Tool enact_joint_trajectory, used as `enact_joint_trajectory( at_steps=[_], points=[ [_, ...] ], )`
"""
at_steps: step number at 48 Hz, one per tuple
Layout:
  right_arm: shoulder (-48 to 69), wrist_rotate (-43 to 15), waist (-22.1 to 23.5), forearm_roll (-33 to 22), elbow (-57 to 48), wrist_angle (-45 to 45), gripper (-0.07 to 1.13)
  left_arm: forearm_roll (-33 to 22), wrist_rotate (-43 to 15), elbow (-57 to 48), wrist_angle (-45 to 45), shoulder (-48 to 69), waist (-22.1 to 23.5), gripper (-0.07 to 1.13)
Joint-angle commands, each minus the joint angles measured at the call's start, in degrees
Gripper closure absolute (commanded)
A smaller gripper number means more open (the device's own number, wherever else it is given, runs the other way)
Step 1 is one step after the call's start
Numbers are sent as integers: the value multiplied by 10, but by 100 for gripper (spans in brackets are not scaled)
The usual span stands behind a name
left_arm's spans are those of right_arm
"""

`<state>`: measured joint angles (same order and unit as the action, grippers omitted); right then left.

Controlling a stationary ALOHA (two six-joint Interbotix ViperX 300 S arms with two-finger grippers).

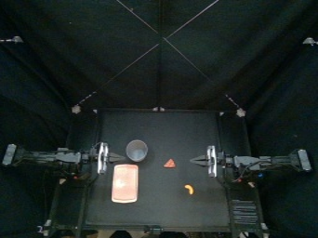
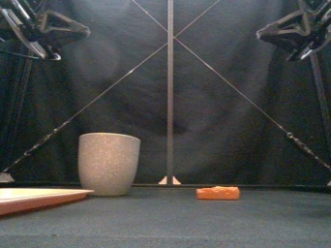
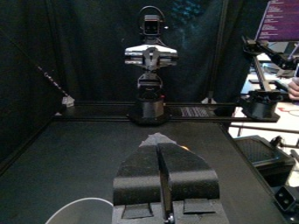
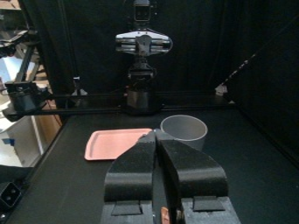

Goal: Pick the tangerine then place it in the grey bowl
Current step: Pick the tangerine

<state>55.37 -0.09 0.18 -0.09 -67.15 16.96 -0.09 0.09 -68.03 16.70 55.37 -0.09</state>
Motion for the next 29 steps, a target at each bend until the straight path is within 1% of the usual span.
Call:
enact_joint_trajectory(
  at_steps=[1,3,6,10,12,15,18,19,23,25,27,29],
  points=[
    [-13,-11,-4,18,10,-3,105,-22,2,33,-68,-2,-1,102],
    [-17,-19,-1,39,14,-11,104,-26,2,39,-84,-2,-1,102],
    [-26,-38,4,85,24,-37,101,-35,1,49,-113,-2,-1,102],
    [-40,-52,17,125,37,-80,91,-38,0,54,-121,-2,-1,102],
    [-44,-56,19,135,43,-102,82,-37,0,54,-121,-1,-1,102],
    [-48,-61,19,146,47,-127,64,-37,-1,52,-121,-1,-1,102],
    [-52,-65,20,156,49,-134,41,-37,-1,51,-121,-1,-1,102],
    [-54,-68,20,162,48,-134,30,-37,-1,50,-121,-1,-1,102],
    [-54,-69,20,184,45,-140,5,-37,-1,50,-120,-1,-2,102],
    [-54,-69,19,195,41,-147,-2,-38,-1,50,-121,-1,-2,102],
    [-54,-69,18,207,37,-160,-3,-38,0,50,-121,-1,-2,102],
    [-54,-69,17,221,33,-183,-2,-38,0,49,-121,-2,-1,102]
  ],
)
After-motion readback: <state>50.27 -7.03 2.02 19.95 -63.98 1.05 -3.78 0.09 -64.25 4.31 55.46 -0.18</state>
